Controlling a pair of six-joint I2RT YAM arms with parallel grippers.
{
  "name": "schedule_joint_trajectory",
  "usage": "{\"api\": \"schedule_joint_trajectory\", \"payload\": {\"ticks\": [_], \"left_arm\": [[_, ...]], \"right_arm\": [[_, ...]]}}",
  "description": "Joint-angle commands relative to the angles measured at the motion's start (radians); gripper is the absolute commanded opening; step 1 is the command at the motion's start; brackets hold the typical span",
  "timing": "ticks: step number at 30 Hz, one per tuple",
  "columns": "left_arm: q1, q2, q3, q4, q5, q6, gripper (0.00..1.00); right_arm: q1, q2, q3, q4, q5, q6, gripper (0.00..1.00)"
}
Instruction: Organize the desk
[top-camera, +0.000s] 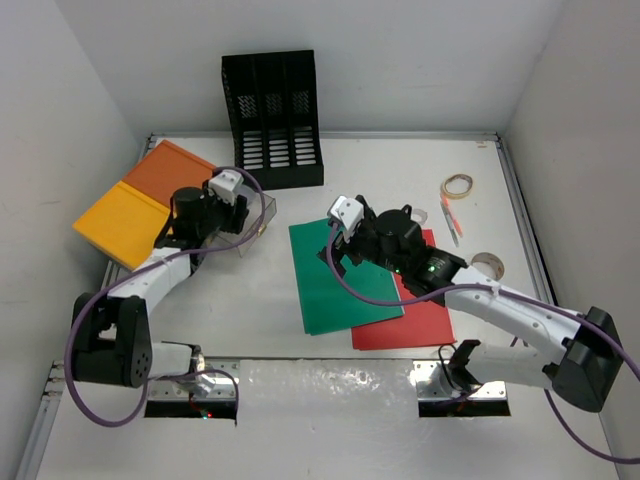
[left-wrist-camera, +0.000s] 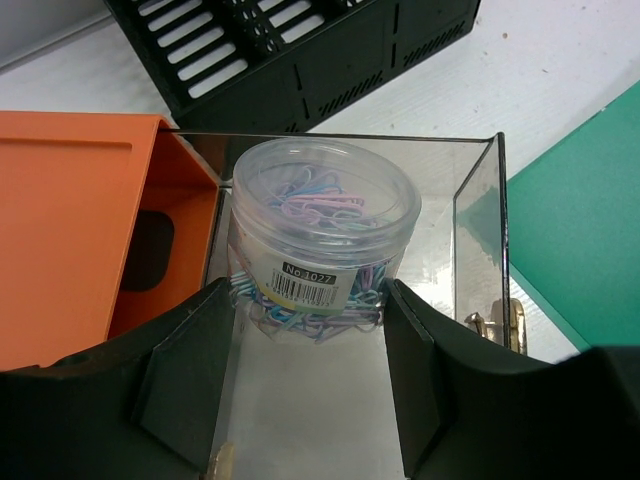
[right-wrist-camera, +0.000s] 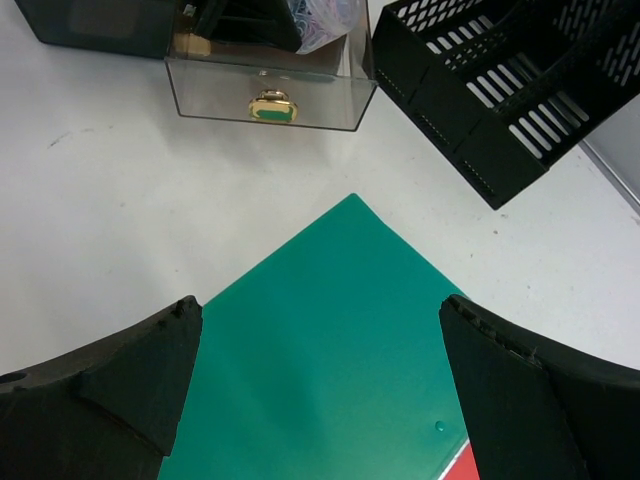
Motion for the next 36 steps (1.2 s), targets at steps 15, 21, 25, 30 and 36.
{"api": "schedule_joint_trajectory", "payload": {"ticks": [15,21,25,30,36], "left_arm": [[0.009,0.148,0.115,0.067,0.006,0.023,0.0],[0.009,0.168,0.101,0.078,0.003,0.022,0.0],[0.009,0.163,0.101,0.059,0.015,0.032,0.0],[0.009,0.125,0.106,0.004,0.023,0.042,0.14],[0.009,0.065,0.11,-0.042,0.035,0.048,0.23]], "right_arm": [[0.0,0.054,0.065,0.007,0.017,-0.013,0.99],[0.0,0.051,0.06,-0.003,0.023,-0.021,0.99],[0.0,0.051,0.063,-0.012,0.023,-0.026,0.99],[0.0,0.048,0.065,-0.017,0.023,-0.038,0.99],[0.0,0.05,0.065,-0.016,0.023,-0.039,0.99]]}}
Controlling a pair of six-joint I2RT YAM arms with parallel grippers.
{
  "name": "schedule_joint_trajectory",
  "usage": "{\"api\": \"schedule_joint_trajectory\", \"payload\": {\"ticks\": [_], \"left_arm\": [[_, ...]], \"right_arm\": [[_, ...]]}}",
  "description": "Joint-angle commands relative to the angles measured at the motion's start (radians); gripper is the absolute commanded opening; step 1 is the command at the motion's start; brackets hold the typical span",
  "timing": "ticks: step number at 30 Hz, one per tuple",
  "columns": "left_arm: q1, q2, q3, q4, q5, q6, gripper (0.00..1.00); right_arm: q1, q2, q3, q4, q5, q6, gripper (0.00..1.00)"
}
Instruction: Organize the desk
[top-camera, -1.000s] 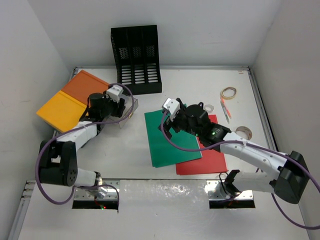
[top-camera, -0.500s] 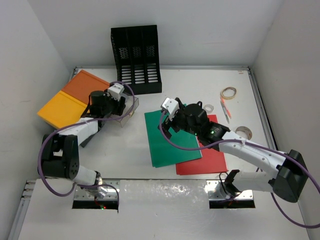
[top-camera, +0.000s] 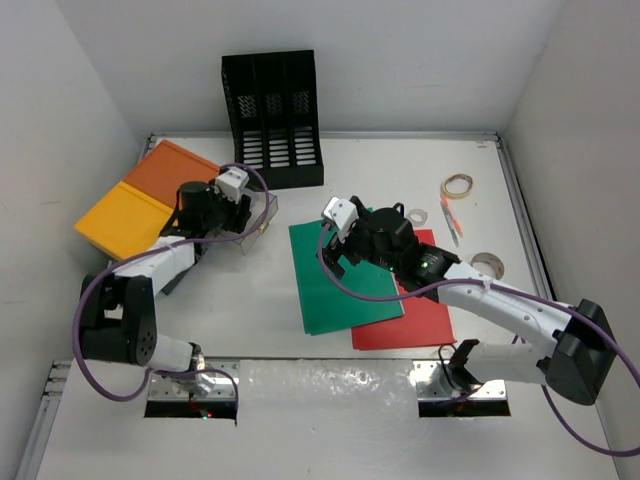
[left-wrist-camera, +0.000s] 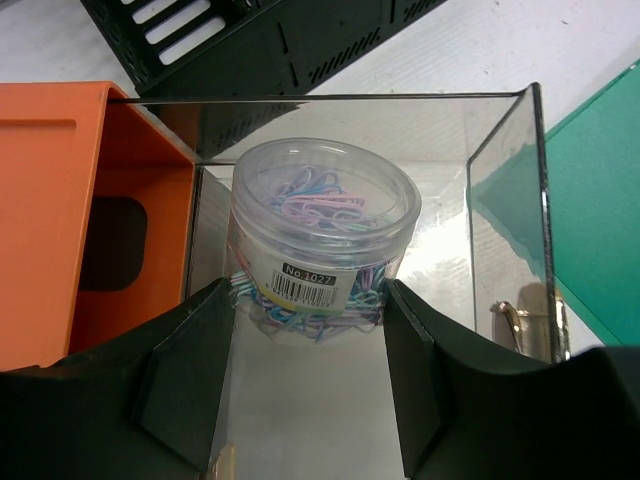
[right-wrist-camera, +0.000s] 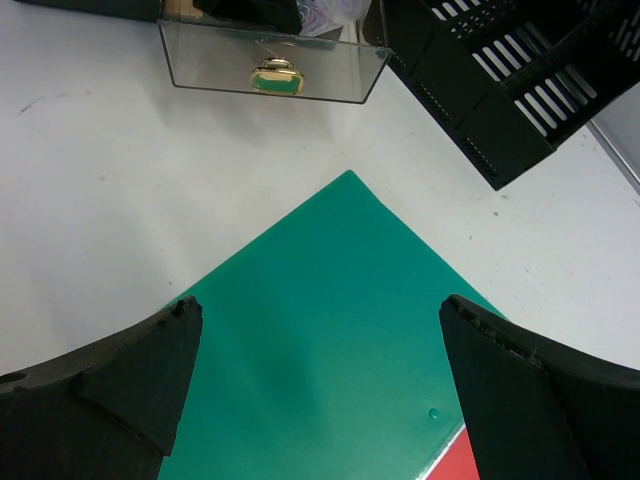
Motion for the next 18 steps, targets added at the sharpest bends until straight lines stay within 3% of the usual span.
{"api": "schedule_joint_trajectory", "payload": {"ticks": [1,9,18], "left_arm": [[0.008,-0.062,0.043,-0.001,0.024,0.014,0.24],[0.008,-0.076,0.035,-0.046,0.039,0.023,0.24],[0.008,-0.059,0.012,0.095,0.045,-0.027,0.25]], "right_arm": [[0.0,-0.009,0.038,0.02,0.005,-0.01,0.99],[0.0,-0.02,0.037,0.011,0.005,-0.011,0.99],[0.0,-0.026,0.041,0.006,0.005,-0.013,0.99]]}}
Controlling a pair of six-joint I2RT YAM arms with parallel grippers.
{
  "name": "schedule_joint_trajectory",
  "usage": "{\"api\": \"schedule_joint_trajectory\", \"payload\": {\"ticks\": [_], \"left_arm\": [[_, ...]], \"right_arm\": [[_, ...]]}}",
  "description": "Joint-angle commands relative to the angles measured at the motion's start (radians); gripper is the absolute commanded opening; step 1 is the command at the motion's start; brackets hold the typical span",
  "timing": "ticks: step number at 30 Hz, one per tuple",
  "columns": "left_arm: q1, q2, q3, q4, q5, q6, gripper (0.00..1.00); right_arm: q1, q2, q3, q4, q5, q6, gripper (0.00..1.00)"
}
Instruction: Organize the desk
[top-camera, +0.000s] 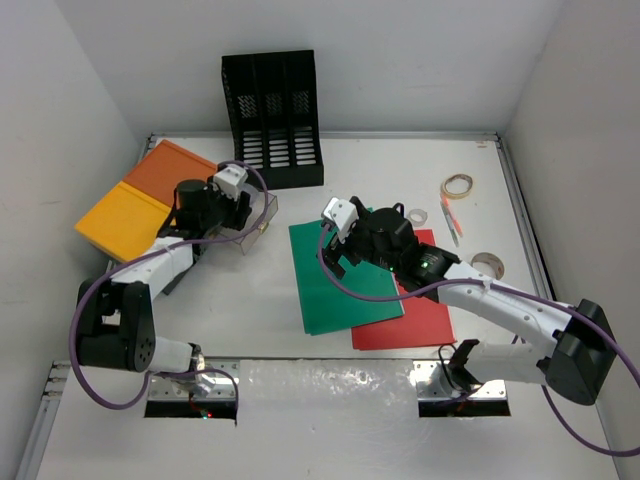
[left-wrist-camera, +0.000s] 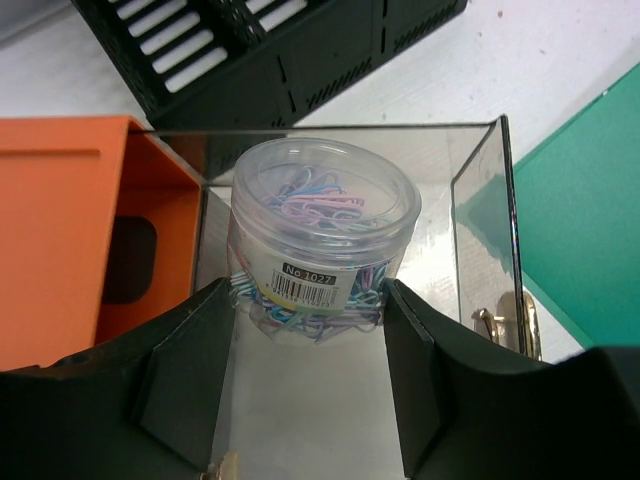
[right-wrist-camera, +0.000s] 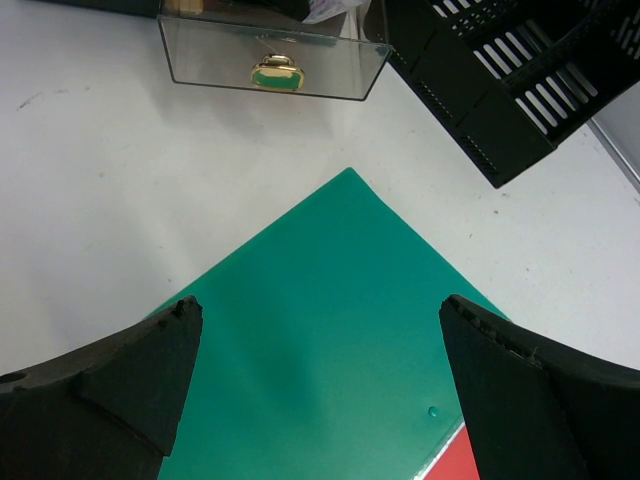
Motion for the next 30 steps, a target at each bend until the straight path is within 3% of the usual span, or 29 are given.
{"api": "schedule_joint_trajectory", "payload": {"ticks": [1,13,20,25,26,27,30], "left_arm": [[0.008,-0.015,0.007,0.108,0.025,-0.014,0.25],[0.008,0.053,-0.019,0.123,0.019,0.015,0.28],[0.008,0.047,-0.025,0.094,0.021,0.04,0.35],[0.008,0.034,-0.024,0.053,0.024,0.055,0.46],[0.008,0.025,-0.024,0.05,0.025,0.057,0.6],[0.008,0.021,-0.024,0.045,0.031,0.058,0.67],[0.01,0.007,-0.013,0.021,0.037,0.063,0.68]], "right_arm": [[0.0,-0.028,0.041,0.006,0.004,-0.01,0.99],[0.002,-0.035,0.037,0.001,0.004,-0.012,0.99],[0.0,-0.04,0.037,0.003,0.004,-0.016,0.99],[0.002,-0.038,0.037,0.003,0.004,-0.019,0.99],[0.0,-0.038,0.037,0.003,0.004,-0.019,0.99],[0.0,-0.038,0.037,0.003,0.004,-0.021,0.99],[0.0,-0.038,0.035,0.003,0.004,-0.019,0.99]]}}
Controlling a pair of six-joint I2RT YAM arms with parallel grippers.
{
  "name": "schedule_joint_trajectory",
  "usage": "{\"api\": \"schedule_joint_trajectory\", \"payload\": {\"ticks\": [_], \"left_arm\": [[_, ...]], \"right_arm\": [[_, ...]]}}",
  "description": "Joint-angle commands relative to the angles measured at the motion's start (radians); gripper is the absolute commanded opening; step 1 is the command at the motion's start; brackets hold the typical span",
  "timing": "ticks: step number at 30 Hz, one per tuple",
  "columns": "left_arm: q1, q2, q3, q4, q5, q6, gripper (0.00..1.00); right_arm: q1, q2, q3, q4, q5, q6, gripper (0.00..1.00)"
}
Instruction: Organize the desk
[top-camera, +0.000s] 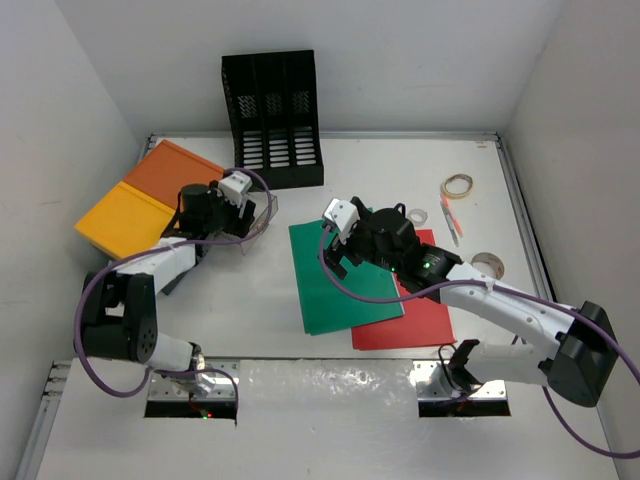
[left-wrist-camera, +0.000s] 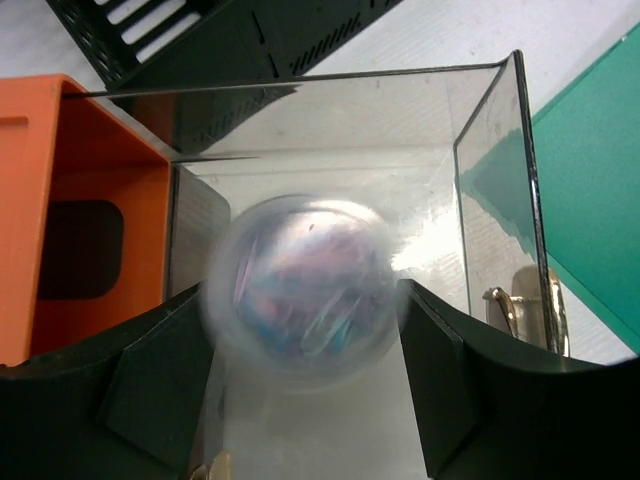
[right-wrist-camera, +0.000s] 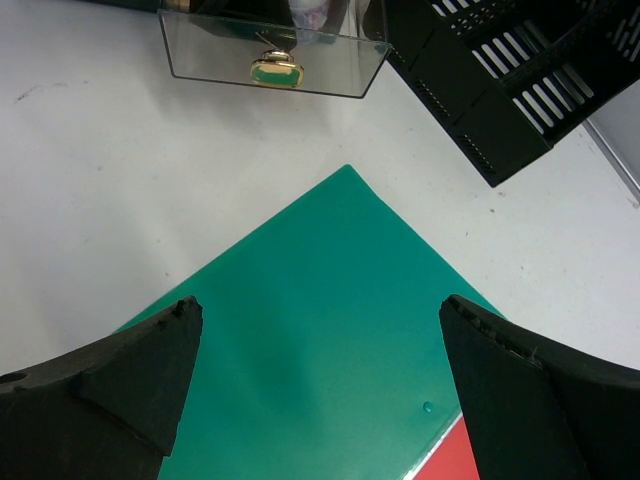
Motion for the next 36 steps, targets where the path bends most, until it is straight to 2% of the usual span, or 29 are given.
{"api": "schedule_joint_trajectory", "payload": {"ticks": [1,12,21,24,25,27,28,30,31,33,34,36], "left_arm": [[0.01,-0.046,0.015,-0.021,0.024,0.014,0.68],[0.008,-0.096,0.044,-0.07,0.01,0.02,0.68],[0.008,-0.176,0.178,-0.176,-0.005,0.013,0.68],[0.008,-0.223,0.194,-0.196,0.016,-0.001,0.67],[0.008,-0.252,0.196,-0.202,0.063,-0.001,0.66],[0.005,-0.286,0.233,-0.296,0.14,0.031,0.6],[-0.001,-0.291,0.253,-0.404,0.206,0.054,0.59],[-0.038,-0.29,0.321,-0.539,0.223,0.144,0.54],[-0.059,-0.285,0.339,-0.658,0.181,0.173,0.51],[-0.148,-0.262,0.359,-0.76,0.093,0.252,0.46],[-0.188,-0.256,0.353,-0.826,-0.023,0.269,0.44],[-0.271,-0.242,0.301,-0.857,-0.1,0.299,0.41]], "right_arm": [[0.0,-0.025,0.034,0.023,0.004,-0.004,0.99],[0.0,-0.028,0.032,0.021,0.004,-0.004,0.99],[0.0,-0.028,0.026,0.004,0.004,-0.001,0.99],[0.0,-0.034,0.011,0.009,0.029,0.009,0.99],[0.0,-0.037,0.005,0.014,0.041,0.021,0.99],[0.0,-0.044,-0.012,0.014,0.105,0.034,0.99],[0.0,-0.046,-0.017,0.009,0.134,0.041,0.99],[0.0,-0.051,-0.028,0.004,0.229,0.046,0.99],[-0.001,-0.052,-0.031,0.004,0.262,0.057,0.99],[-0.004,-0.049,-0.035,-0.034,0.317,0.069,0.99],[-0.015,-0.046,-0.035,-0.042,0.345,0.089,0.98],[-0.03,-0.034,-0.034,-0.054,0.35,0.127,0.98]]}}
